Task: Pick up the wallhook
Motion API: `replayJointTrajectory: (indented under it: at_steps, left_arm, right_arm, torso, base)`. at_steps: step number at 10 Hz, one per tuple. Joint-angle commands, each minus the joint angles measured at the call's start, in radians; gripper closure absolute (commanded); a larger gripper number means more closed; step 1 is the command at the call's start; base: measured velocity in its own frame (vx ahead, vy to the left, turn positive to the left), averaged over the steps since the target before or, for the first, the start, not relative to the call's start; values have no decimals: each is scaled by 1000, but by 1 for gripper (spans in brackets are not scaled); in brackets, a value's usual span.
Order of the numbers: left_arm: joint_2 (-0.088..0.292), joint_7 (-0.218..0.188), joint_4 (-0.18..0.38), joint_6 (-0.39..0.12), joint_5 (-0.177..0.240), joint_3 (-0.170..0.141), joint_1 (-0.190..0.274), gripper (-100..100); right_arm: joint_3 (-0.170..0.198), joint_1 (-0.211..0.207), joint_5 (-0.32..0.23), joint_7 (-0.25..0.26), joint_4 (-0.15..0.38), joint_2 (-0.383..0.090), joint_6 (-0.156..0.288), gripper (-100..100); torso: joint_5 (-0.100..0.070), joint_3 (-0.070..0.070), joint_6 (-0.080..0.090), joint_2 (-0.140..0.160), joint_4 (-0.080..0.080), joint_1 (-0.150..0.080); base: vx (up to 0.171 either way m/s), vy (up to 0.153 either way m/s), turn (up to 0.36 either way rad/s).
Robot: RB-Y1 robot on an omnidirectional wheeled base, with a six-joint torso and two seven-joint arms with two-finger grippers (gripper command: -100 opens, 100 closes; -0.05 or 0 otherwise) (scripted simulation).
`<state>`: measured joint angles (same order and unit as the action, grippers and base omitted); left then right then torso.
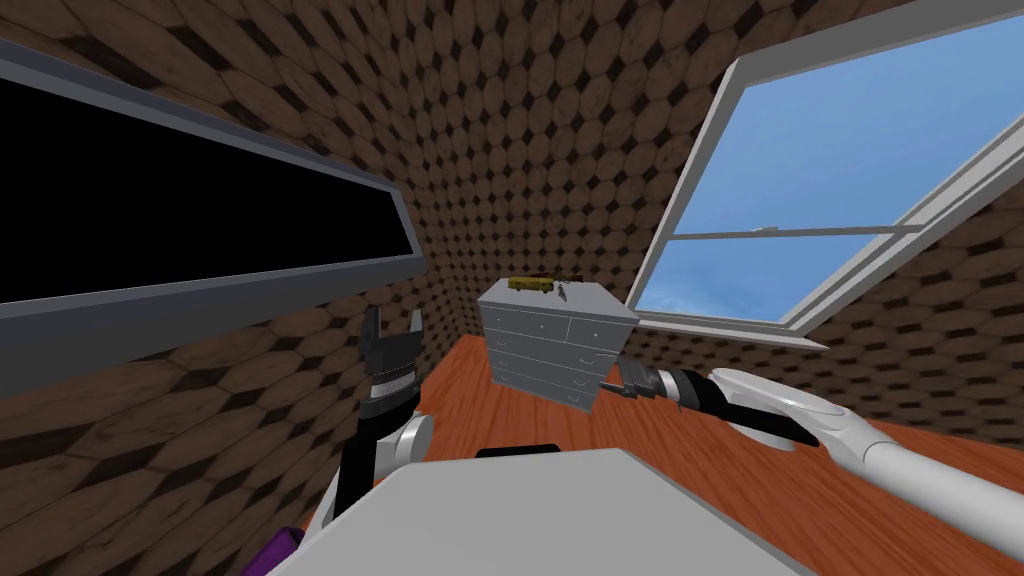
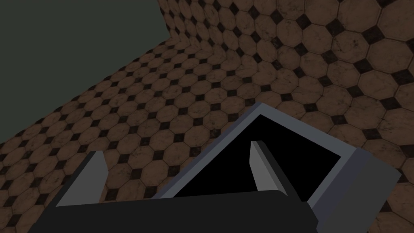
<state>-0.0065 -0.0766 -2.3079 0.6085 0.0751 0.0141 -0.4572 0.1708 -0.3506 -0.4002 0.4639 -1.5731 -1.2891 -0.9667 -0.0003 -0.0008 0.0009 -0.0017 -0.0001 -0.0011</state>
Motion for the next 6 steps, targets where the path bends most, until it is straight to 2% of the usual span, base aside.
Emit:
replayJointTrajectory:
  at_steps: [1,2,3,4,5,6]
  left_arm:
    - [0,0,0,0,0,0,0,0]
    - [0,0,0,0,0,0,0,0]
    - [0,0,0,0,0,0,0,0]
    - [0,0,0,0,0,0,0,0]
    - [0,0,0,0,0,0,0,0]
    - [0,0,0,0,0,0,0,0]
  right_arm:
    - [0,-3,-3,5,0,-37,0,-100]
    - [10,4,-29,34,39,-73,-22,-100]
    - [10,4,-29,34,39,-105,-22,-100]
    - [10,4,-29,34,39,-117,-22,-100]
    - [20,11,-54,62,77,-155,-41,-100]
    - [20,11,-54,62,77,-182,-41,-100]
  torso:
    - [0,0,0,0,0,0]
    - [0,0,0,0,0,0]
    - [0,0,-1,0,0,0]
    - [0,0,0,-1,0,0]
    - [0,0,0,0,0,0]
    - [0,-1,-1,-1,0,0]
  base:
    - [7,-4,-37]
    - [16,2,210]
    - [19,-6,138]
    - [13,-6,-11]
    - [28,0,234]
    - [30,-9,126]
